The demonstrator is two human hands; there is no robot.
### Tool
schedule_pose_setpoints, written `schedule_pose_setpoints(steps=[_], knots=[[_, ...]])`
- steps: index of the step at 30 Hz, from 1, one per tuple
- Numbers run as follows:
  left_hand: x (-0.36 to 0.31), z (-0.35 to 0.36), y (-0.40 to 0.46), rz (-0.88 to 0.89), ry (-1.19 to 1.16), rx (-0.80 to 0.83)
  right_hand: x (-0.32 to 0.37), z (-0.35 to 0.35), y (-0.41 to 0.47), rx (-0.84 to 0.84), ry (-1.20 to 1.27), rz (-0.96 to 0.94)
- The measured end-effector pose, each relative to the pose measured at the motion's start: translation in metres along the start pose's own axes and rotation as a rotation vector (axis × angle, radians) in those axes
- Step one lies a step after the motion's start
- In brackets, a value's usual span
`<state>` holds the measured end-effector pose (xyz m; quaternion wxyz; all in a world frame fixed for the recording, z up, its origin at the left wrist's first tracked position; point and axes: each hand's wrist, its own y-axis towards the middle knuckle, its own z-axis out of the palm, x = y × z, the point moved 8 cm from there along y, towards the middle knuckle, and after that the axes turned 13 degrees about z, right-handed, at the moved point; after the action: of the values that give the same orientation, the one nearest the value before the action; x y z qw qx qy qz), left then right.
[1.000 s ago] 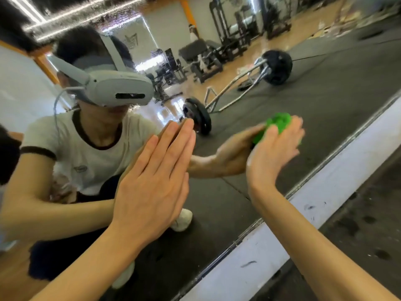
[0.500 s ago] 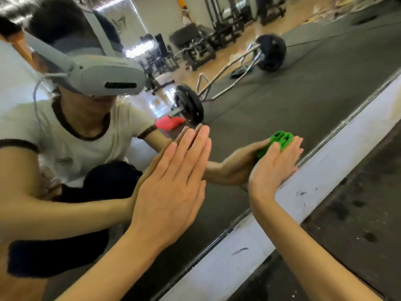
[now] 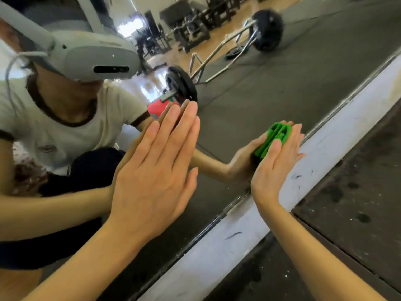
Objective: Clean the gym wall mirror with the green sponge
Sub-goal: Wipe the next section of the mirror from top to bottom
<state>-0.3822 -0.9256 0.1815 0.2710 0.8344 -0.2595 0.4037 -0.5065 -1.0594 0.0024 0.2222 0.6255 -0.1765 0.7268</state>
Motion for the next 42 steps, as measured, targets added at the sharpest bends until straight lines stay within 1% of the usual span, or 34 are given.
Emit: schedule_pose_setpoints(steps=[2, 4, 5, 8, 9, 10, 11, 14, 15, 16, 18, 20, 21, 22, 23, 24, 25, 27, 28, 29, 30, 31, 34, 35, 36, 37, 38, 40, 41, 42], knots=[[-0.001, -0.002, -0.006, -0.020, -0.069, 0.006, 0.001, 0.002, -0.001, -0.054, 0.045, 0.095], [-0.006, -0.002, -0.017, -0.030, -0.086, 0.027, 0.002, 0.007, -0.024, -0.058, 0.083, 0.161], [-0.008, -0.001, -0.024, -0.029, -0.081, 0.041, 0.004, 0.009, -0.044, -0.027, 0.085, 0.142], [-0.011, 0.008, -0.038, -0.013, -0.035, 0.068, 0.005, 0.013, -0.100, 0.119, 0.058, -0.034], [-0.011, 0.010, -0.039, -0.008, -0.010, 0.071, 0.006, 0.013, -0.098, 0.148, 0.051, -0.073], [-0.011, 0.011, -0.039, -0.003, 0.010, 0.071, 0.007, 0.012, -0.085, 0.136, 0.044, -0.082], [-0.012, 0.012, -0.039, 0.002, 0.024, 0.069, 0.006, 0.009, -0.065, 0.101, 0.043, -0.049], [-0.014, 0.014, -0.038, 0.013, 0.065, 0.063, 0.000, -0.001, 0.010, -0.070, 0.123, 0.224], [-0.013, 0.015, -0.039, 0.015, 0.078, 0.066, -0.001, -0.001, 0.014, -0.105, 0.143, 0.279], [-0.013, 0.015, -0.040, 0.012, 0.085, 0.066, 0.002, 0.002, 0.001, -0.110, 0.155, 0.287], [-0.013, 0.015, -0.040, 0.013, 0.093, 0.071, 0.009, 0.014, -0.065, -0.015, 0.155, 0.155], [-0.013, 0.016, -0.039, 0.021, 0.105, 0.083, 0.008, 0.022, -0.142, 0.148, 0.087, -0.053], [-0.014, 0.016, -0.039, 0.028, 0.108, 0.086, 0.005, 0.022, -0.165, 0.227, 0.037, -0.141], [-0.014, 0.016, -0.039, 0.031, 0.110, 0.084, 0.005, 0.021, -0.166, 0.271, 0.009, -0.209], [-0.014, 0.016, -0.039, 0.032, 0.111, 0.081, 0.007, 0.021, -0.152, 0.278, 0.008, -0.244], [-0.014, 0.016, -0.039, 0.029, 0.109, 0.076, 0.009, 0.019, -0.129, 0.245, 0.010, -0.233], [-0.014, 0.016, -0.039, 0.026, 0.106, 0.069, 0.011, 0.016, -0.099, 0.178, 0.022, -0.176], [-0.015, 0.016, -0.038, 0.022, 0.100, 0.064, 0.009, 0.009, -0.039, -0.007, 0.082, 0.032], [-0.014, 0.015, -0.038, 0.021, 0.096, 0.065, 0.009, 0.009, -0.025, -0.077, 0.116, 0.136], [-0.014, 0.015, -0.038, 0.018, 0.091, 0.067, 0.012, 0.012, -0.028, -0.108, 0.138, 0.191], [-0.014, 0.015, -0.038, 0.016, 0.086, 0.066, 0.020, 0.016, -0.046, -0.092, 0.146, 0.163], [-0.014, 0.014, -0.039, 0.018, 0.084, 0.064, 0.030, 0.020, -0.073, -0.041, 0.130, 0.055], [-0.015, 0.014, -0.037, 0.032, 0.080, 0.062, 0.039, 0.031, -0.161, 0.242, -0.070, -0.469], [-0.014, 0.013, -0.037, 0.034, 0.074, 0.059, 0.035, 0.032, -0.163, 0.288, -0.129, -0.607], [-0.014, 0.013, -0.037, 0.035, 0.070, 0.056, 0.034, 0.030, -0.146, 0.303, -0.134, -0.659], [-0.014, 0.013, -0.037, 0.035, 0.066, 0.052, 0.031, 0.025, -0.120, 0.285, -0.118, -0.616], [-0.015, 0.013, -0.037, 0.035, 0.063, 0.048, 0.026, 0.020, -0.089, 0.233, -0.084, -0.501], [-0.015, 0.012, -0.038, 0.030, 0.059, 0.040, 0.011, 0.003, -0.029, 0.041, 0.012, -0.161], [-0.015, 0.013, -0.038, 0.028, 0.056, 0.039, 0.003, -0.002, -0.016, -0.044, 0.044, 0.022], [-0.015, 0.013, -0.038, 0.026, 0.052, 0.043, 0.000, 0.001, -0.019, -0.078, 0.071, 0.156]])
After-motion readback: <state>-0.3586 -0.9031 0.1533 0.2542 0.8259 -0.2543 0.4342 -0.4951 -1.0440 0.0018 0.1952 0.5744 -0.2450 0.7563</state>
